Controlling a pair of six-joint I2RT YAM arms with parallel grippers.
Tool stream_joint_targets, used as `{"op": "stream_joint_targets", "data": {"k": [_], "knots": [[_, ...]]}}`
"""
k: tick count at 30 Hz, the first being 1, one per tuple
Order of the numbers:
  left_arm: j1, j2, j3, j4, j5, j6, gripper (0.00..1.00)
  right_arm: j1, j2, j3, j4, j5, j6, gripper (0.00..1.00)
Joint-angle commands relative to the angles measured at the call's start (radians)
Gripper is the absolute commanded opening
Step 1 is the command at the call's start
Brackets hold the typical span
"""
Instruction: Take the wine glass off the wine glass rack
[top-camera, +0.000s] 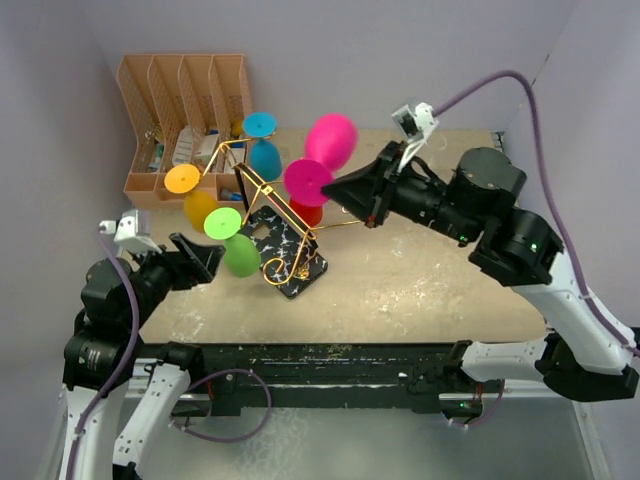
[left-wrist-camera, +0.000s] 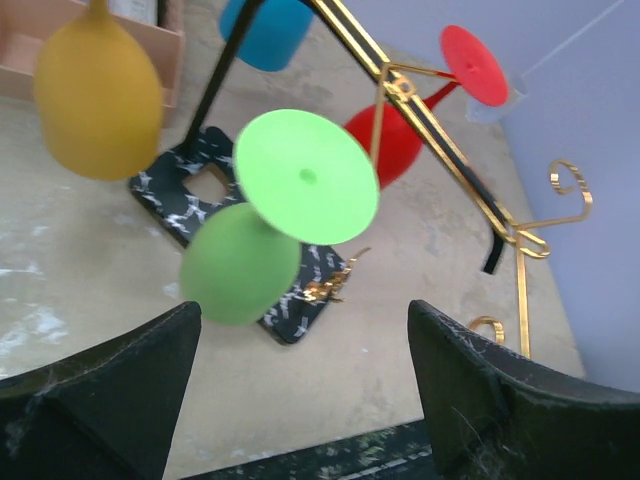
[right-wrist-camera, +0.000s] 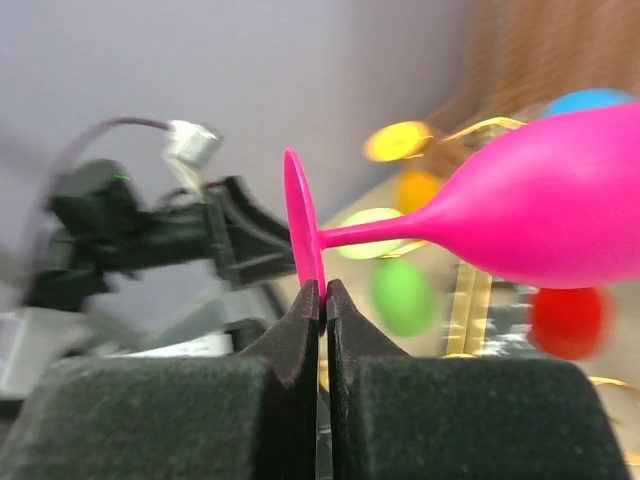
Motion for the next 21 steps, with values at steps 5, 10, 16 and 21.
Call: {"op": "stream_joint_targets", "data": {"k": [5,10,16,21], "knots": [[-0.004,0.275,0.225,0.137,0.371,-0.25,0.92,0.004,-0.171,-0.21,0.044,0.514,-0.683,0.0],[-0.004,0.366,0.259,0.242,0.537,-0.395,0.99,0.086,-0.327,-0.406,0.255,0.602,-0.904,0.0],[-0.004,0.398,0.185,0.45,0.694,-0.608,0.99,0.197,-0.374,-0.515,0.379,0.621,-1.102,0.0],[-0.003,0.401,0.113,0.597,0.757,-0.753,0.98,0.356,-0.309,-0.56,0.493,0.739,-1.337,0.0]]}}
